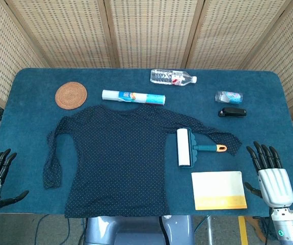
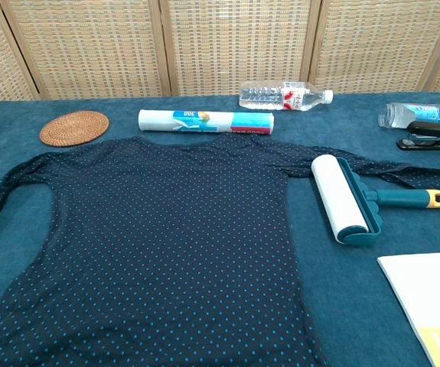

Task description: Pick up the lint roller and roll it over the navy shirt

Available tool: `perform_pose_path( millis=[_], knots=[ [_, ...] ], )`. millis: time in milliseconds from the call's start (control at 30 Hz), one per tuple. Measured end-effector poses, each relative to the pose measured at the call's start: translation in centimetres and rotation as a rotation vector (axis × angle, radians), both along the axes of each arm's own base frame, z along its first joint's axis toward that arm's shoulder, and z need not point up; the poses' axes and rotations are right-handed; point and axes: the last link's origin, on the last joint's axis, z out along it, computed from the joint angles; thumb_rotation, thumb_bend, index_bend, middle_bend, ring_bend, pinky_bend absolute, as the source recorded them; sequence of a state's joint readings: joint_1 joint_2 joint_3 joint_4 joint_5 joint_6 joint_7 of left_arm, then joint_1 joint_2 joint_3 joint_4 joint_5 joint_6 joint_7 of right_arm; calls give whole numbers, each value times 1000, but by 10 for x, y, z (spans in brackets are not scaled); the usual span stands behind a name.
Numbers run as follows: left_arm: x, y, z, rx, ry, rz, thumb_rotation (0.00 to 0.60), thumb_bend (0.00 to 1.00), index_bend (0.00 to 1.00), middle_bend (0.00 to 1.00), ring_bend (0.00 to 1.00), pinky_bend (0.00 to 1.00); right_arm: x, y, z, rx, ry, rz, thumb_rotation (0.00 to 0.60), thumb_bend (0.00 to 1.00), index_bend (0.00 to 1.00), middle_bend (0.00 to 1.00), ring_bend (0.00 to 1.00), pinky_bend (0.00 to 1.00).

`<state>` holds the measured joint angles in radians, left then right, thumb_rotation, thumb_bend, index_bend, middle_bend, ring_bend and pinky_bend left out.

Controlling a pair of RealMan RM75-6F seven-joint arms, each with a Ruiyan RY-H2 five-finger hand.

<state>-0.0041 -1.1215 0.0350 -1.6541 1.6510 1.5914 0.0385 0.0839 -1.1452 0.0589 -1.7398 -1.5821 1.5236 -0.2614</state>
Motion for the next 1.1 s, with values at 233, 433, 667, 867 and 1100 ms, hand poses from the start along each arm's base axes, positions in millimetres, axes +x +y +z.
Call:
perform_pose_path(
  millis=[233, 433, 667, 867, 1100],
  knots=[
    [-1, 1, 1, 6, -2, 1, 600, 0, 0, 0, 0, 0, 1, -2, -2, 20, -9, -4, 600, 0, 0, 26, 36, 0],
    [-3, 7, -2, 5, 19, 18, 600, 0, 0, 0, 0, 0, 13, -34, -3, 48, 27, 49, 600, 0, 0, 672, 742, 728],
    [-4, 13, -7, -2, 35, 32, 600, 0, 0, 0, 0, 0, 27, -90, -13, 145, 71, 60, 600, 0, 9, 985, 1000, 1000],
    [-8, 19, -10, 2, 60, 67, 600, 0, 0, 0, 0, 0, 31, -135, -39, 267, 79, -10, 600, 0, 240, 1000, 1000, 1000],
    [-11, 26, -15, -9, 68, 101, 600, 0, 0, 0, 0, 0, 34, -179, -87, 350, 74, -114, 600, 138, 413, 1000, 1000, 1000]
  ],
)
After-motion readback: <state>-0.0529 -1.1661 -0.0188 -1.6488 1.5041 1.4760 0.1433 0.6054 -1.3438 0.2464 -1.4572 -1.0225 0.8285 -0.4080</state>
